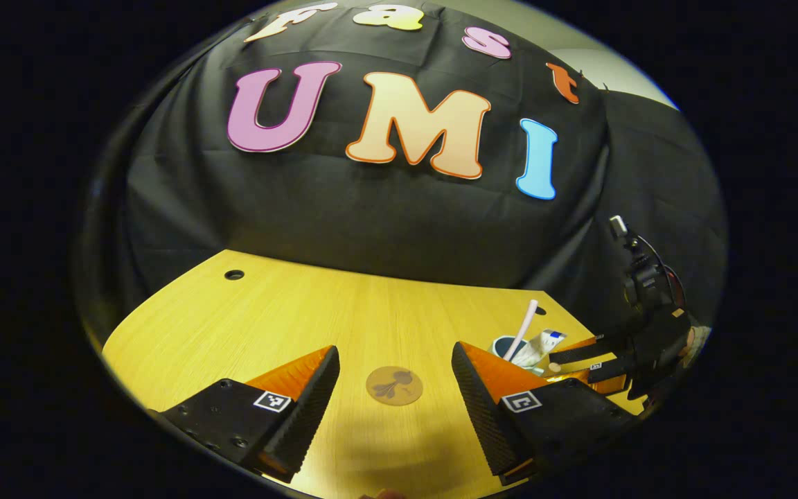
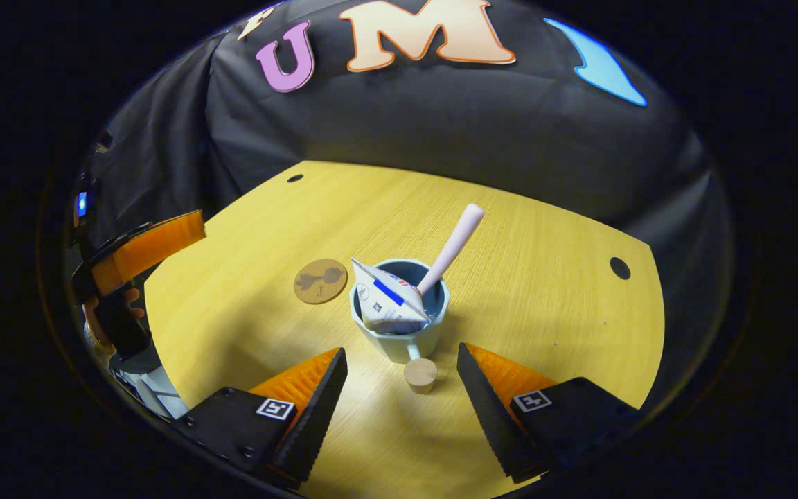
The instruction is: Put the toothbrush and toothpaste on the desktop into the cup, then pick up the cup and place it on the coaster on the desktop.
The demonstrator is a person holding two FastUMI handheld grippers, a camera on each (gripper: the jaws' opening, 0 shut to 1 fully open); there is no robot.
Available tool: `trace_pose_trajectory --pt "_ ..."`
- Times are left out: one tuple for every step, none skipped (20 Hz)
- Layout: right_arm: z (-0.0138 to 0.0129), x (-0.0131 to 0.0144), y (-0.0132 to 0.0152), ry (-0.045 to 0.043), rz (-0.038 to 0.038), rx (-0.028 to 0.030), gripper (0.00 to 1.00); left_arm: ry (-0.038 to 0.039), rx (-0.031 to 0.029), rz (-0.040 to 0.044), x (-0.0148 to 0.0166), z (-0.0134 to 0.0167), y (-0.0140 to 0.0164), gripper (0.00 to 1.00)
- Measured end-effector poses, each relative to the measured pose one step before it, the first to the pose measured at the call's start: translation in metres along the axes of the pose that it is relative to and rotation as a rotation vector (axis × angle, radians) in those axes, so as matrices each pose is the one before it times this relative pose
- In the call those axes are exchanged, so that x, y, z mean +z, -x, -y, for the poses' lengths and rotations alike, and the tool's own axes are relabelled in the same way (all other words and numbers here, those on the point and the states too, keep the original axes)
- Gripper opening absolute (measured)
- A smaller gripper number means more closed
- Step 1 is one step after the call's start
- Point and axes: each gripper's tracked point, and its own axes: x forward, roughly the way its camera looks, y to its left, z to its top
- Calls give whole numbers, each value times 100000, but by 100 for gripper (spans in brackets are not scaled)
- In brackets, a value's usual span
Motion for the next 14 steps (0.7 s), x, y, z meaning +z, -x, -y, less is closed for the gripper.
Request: trace_pose_trajectory --pt "48 -94 -414 1796 -3115 776 98 341 1647 -1370 -498 -437 442 94" --pt "25 -264 -590 1875 -2310 392 92 510 1823 -1001 -456 -495 372 94" --pt "-13 -186 -298 1944 -2397 590 91 663 1612 -864 -446 -418 484 94" --pt "59 -334 -291 2031 -2192 78 92 827 1486 -721 -421 -368 365 94" --pt "221 -97 -237 1671 -1524 -164 82 1002 1296 -1002 -488 -313 210 94" --pt "67 -159 -335 918 -1194 61 84 1081 1024 -807 -380 -240 250 94" --pt "83 -125 -257 719 -1420 308 75 744 960 -874 -318 -168 150 94" --pt "3 -41 -210 441 -965 401 71 338 1212 -568 -410 -227 73 94" --pt "62 -133 -238 212 -1195 341 62 58 1065 -548 -318 -216 198 94" --pt "225 -369 -374 604 -1318 -856 56 76 792 -324 -184 -115 -5 94" --pt "290 -133 -32 1184 -577 -1039 46 384 650 -259 -104 -134 84 94" --pt "114 -207 -173 931 -242 -703 44 672 345 -36 -73 25 44 94" --pt "-39 -7 136 323 -83 170 28 714 174 446 95 54 3 94" --pt "11 -58 35 143 -145 -37 28 722 200 216 9 105 -30 94"
